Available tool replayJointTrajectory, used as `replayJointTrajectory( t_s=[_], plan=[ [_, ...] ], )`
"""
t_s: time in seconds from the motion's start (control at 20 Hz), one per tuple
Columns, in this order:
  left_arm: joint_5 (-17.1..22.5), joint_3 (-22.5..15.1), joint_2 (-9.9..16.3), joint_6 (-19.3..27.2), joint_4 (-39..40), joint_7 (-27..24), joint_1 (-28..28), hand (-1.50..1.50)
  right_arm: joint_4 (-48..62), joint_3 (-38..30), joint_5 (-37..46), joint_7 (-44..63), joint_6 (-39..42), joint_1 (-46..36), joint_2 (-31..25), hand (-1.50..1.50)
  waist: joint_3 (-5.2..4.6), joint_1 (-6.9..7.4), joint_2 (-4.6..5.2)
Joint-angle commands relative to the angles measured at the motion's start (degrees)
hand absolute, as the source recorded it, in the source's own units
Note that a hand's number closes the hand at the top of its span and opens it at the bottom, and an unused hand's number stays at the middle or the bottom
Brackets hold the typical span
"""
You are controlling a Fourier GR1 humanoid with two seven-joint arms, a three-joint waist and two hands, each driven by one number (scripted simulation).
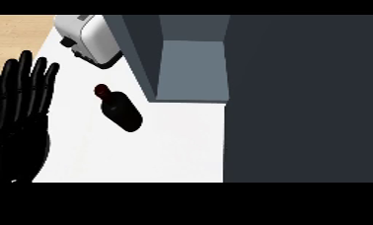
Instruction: Pick up the wine, place it into the cabinet and close the cabinet
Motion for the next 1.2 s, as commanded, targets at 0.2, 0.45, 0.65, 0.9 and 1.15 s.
replayJointTrajectory(
  t_s=[0.2, 0.45, 0.65, 0.9, 1.15],
  plan=[
    [9.97, 2.63, 4.50, -12.11, 5.00, -5.98, 2.86, -1.50, -8.23, 5.16, 2.94, 5.88, -1.40, 3.20, 2.00, -1.50, 1.52, -0.57, 0.95],
    [23.24, 4.22, 3.65, -11.91, 3.74, 7.46, 0.84, -1.50, -14.80, 7.64, -6.01, 11.23, 7.17, 8.33, -2.48, -1.50, 1.59, -0.84, 0.84],
    [25.22, 3.09, 3.59, -7.91, -3.06, 15.17, 0.05, -1.50, -24.30, 7.70, -7.43, 25.09, 3.69, 2.74, -3.25, -1.50, 1.58, -0.38, 0.87],
    [24.65, 3.71, 3.94, -3.06, -10.84, 21.73, 0.34, -1.50, -26.16, 4.84, -10.15, 29.93, 3.11, -0.02, -4.09, -1.50, 1.62, -0.29, 0.93],
    [27.44, 4.60, 5.61, 0.05, -17.16, 29.54, -0.46, -1.50, -25.10, 5.95, -7.40, 37.86, -0.93, -9.55, -3.77, -1.50, 1.60, -0.08, 0.92]
  ],
)
